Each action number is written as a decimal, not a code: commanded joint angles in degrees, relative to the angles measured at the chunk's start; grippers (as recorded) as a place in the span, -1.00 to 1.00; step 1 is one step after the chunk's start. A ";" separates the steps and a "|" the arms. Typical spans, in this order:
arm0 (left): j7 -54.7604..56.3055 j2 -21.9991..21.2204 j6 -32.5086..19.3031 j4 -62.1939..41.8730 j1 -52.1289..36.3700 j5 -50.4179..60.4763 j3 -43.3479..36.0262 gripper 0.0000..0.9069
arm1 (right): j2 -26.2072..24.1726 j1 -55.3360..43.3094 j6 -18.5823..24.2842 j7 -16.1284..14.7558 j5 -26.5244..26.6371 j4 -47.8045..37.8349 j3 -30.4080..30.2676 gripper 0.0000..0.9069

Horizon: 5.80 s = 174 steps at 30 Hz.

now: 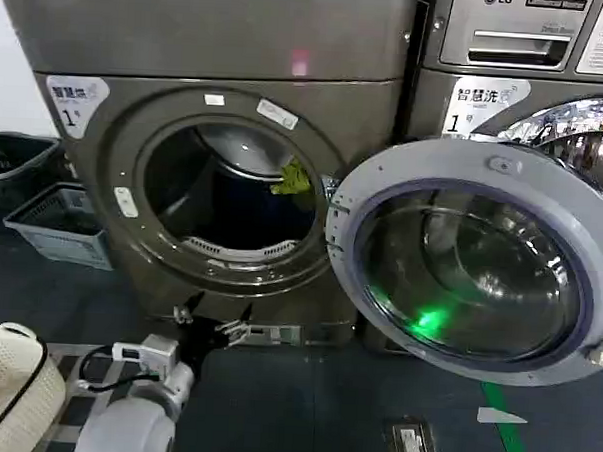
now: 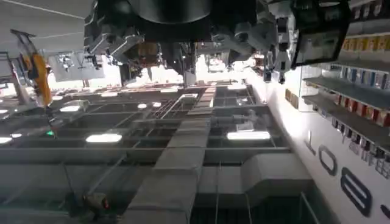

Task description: Grasp the clothes from the dryer.

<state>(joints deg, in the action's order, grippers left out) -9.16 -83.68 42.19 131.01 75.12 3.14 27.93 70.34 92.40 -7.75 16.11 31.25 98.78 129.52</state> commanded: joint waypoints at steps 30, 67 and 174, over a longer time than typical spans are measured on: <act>0.88 0.01 2.81 -0.03 0.08 0.06 1.07 1.00 | -0.17 0.06 -0.15 -0.04 0.35 0.61 -0.08 1.00; 2.28 0.07 2.81 -1.47 -1.20 -0.20 1.18 1.00 | 0.79 0.83 0.17 -0.12 0.30 -0.29 0.69 1.00; -30.61 -7.82 -24.07 -71.13 -57.34 59.22 4.09 1.00 | 1.04 0.97 2.33 -0.61 -0.18 0.52 -0.91 1.00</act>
<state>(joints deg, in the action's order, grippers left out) -17.74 -92.19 27.98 61.66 20.86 33.05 31.29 71.31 93.43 -5.44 15.53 31.25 99.28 128.60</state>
